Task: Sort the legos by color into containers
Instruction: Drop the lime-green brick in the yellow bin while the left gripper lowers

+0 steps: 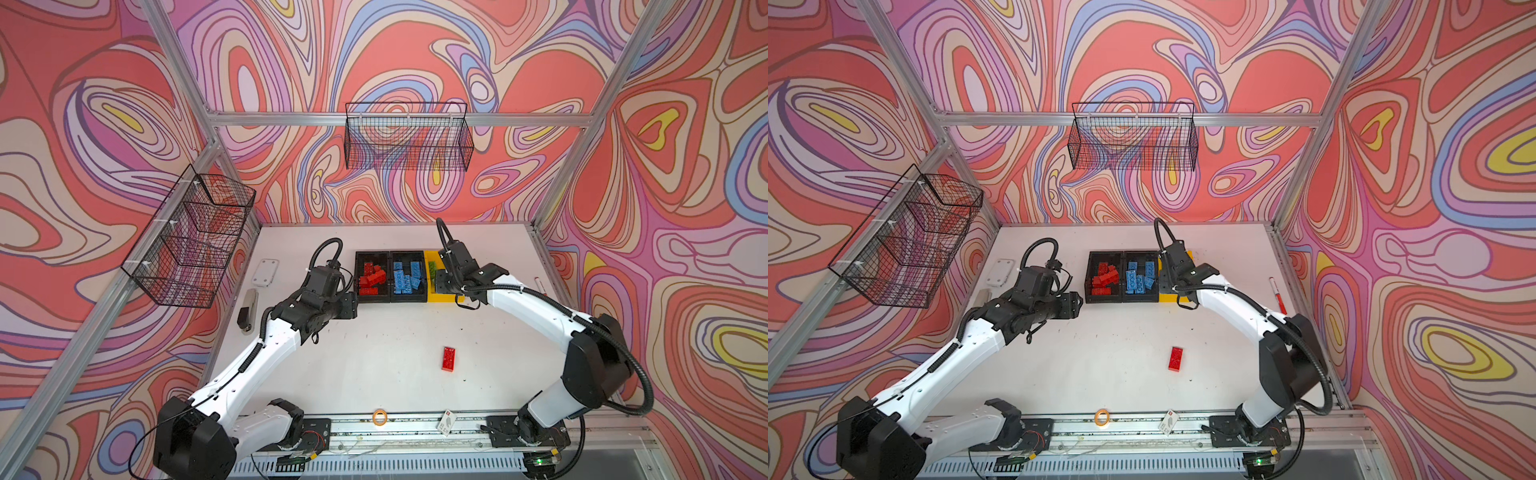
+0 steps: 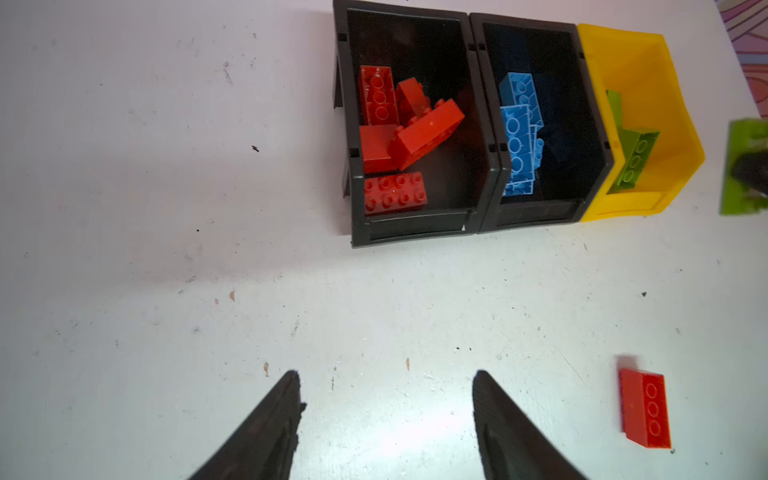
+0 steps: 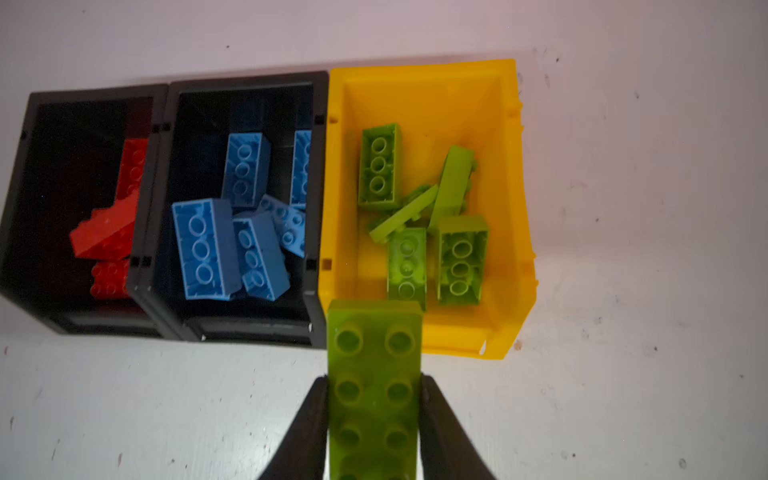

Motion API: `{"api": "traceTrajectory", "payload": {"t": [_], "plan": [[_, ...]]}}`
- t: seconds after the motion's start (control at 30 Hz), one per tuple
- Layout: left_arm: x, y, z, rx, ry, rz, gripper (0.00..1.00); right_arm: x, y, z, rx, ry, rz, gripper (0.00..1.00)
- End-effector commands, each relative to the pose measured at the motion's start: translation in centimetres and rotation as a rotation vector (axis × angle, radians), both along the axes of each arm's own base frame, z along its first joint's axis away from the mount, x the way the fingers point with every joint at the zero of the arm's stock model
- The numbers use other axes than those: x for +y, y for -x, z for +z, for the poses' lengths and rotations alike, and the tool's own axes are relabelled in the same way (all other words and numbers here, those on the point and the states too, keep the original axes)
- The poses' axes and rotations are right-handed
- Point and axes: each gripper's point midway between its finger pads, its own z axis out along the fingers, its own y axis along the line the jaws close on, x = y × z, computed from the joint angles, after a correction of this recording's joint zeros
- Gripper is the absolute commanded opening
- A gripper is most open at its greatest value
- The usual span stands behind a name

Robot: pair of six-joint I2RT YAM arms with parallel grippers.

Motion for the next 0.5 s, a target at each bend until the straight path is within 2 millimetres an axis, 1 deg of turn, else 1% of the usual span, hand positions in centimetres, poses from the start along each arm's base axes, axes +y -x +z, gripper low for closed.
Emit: {"api": "traceTrajectory", "payload": {"t": [0.0,0.03,0.07,0.13,0.2,0.3,0.33,0.4,0.47], "plan": [[-1.6,1.7,-0.1,0.02,-0.003,-0.016,0.69,0.5,-2.7,-0.4,-0.013,-0.006,0.003,0.39],[-2.3,2.0,-0.1,0.027,-0.007,-0.033,0.69,0.5,-3.4,-0.5,-0.012,0.007,0.0,0.46],[-3.0,2.3,-0.2,0.03,-0.012,-0.047,0.7,0.5,-4.0,-1.0,-0.002,0.02,-0.002,0.5],[-4.6,2.8,-0.4,0.037,-0.023,-0.082,0.7,0.5,-4.8,-1.1,0.0,0.031,-0.007,0.57],[-6.0,3.2,-0.9,0.045,-0.03,-0.107,0.71,0.7,-5.2,-0.5,-0.02,0.016,-0.012,0.61],[-8.5,3.8,-1.5,0.056,-0.044,-0.155,0.72,-0.1,-5.0,0.1,-0.037,0.012,-0.027,0.63],[-9.4,3.9,-1.6,0.056,-0.049,-0.175,0.72,-0.6,-4.7,0.2,-0.042,0.016,-0.036,0.63],[-11.5,4.3,-1.7,0.058,-0.063,-0.221,0.73,-1.9,-4.2,1.4,-0.07,0.008,-0.057,0.63],[-13.7,4.8,-2.0,0.063,-0.074,-0.267,0.74,-3.4,-3.6,2.2,-0.089,0.005,-0.082,0.63]]}}
